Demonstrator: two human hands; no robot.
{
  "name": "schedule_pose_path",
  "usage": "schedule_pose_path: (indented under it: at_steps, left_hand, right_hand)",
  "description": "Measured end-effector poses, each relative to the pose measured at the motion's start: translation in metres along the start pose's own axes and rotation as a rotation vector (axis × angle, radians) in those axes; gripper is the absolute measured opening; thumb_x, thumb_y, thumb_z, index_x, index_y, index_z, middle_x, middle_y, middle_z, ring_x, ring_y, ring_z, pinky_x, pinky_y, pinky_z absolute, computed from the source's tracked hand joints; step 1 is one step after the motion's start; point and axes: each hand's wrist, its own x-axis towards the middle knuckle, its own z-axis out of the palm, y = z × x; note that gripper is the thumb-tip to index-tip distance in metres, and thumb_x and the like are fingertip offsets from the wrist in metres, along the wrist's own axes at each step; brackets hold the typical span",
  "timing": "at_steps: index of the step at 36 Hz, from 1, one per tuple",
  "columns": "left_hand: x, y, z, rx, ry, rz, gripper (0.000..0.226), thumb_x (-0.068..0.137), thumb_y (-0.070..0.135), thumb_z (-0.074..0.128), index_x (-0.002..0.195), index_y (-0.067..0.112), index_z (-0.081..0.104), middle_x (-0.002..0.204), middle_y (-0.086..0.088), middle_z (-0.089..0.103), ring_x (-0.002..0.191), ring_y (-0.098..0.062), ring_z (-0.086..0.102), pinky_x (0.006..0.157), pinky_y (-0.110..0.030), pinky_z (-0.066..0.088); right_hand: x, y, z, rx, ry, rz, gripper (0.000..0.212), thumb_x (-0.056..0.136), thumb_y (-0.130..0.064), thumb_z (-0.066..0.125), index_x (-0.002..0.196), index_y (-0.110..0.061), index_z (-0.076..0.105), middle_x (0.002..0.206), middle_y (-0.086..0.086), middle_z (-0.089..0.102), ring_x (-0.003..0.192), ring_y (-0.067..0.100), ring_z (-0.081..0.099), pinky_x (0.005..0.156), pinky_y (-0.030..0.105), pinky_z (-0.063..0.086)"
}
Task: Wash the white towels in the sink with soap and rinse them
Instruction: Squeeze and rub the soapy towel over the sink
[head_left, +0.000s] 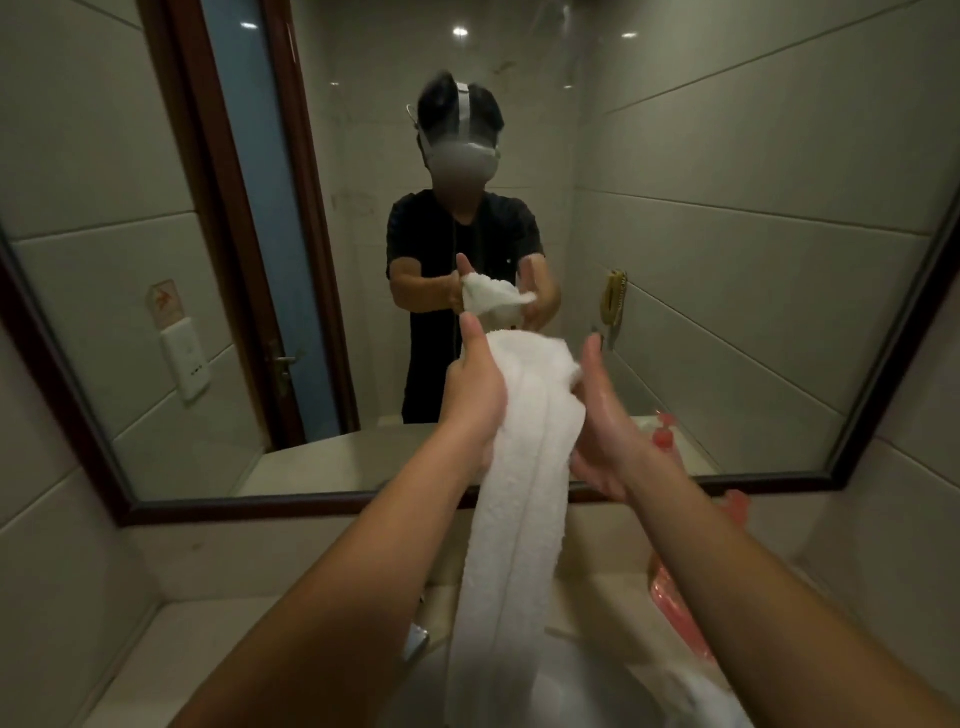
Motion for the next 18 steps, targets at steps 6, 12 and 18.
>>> schedule_pose_path:
  at_steps: [6, 12, 18]
  left_hand:
    - [0.019, 0.001, -0.007, -0.124, -0.081, -0.069, 0.098, 0.074, 0.097, 0.038, 0.136, 0.025, 0.062, 0.117, -0.009, 0.079, 0.105, -0.034, 0.077, 0.097, -0.055, 0.060]
    - [0.005, 0.006, -0.014, -0.040, -0.212, 0.013, 0.086, 0.096, 0.080, 0.041, 0.148, 0.013, 0.056, 0.129, -0.025, 0.068, 0.111, -0.031, 0.072, 0.079, -0.028, 0.065]
    - [-0.012, -0.038, -0.034, 0.200, -0.236, -0.043, 0.105, 0.087, 0.095, 0.021, 0.149, 0.020, 0.059, 0.113, -0.016, 0.072, 0.112, -0.031, 0.072, 0.093, -0.044, 0.059]
  right_hand:
    - [-0.036, 0.070, -0.006, 0.184, -0.045, 0.099, 0.086, 0.089, -0.082, 0.035, 0.142, -0.021, 0.064, 0.145, 0.016, 0.065, 0.137, 0.032, 0.060, 0.121, 0.054, 0.039]
    - [-0.035, 0.058, 0.002, -0.159, 0.132, 0.062, 0.053, 0.082, -0.039, 0.082, 0.127, -0.015, 0.069, 0.116, 0.008, 0.080, 0.111, 0.030, 0.075, 0.105, 0.053, 0.056]
    - [-0.036, 0.045, 0.009, 0.087, 0.165, 0.065, 0.039, 0.105, -0.029, 0.064, 0.135, -0.005, 0.064, 0.120, 0.019, 0.077, 0.111, 0.032, 0.076, 0.095, 0.045, 0.063]
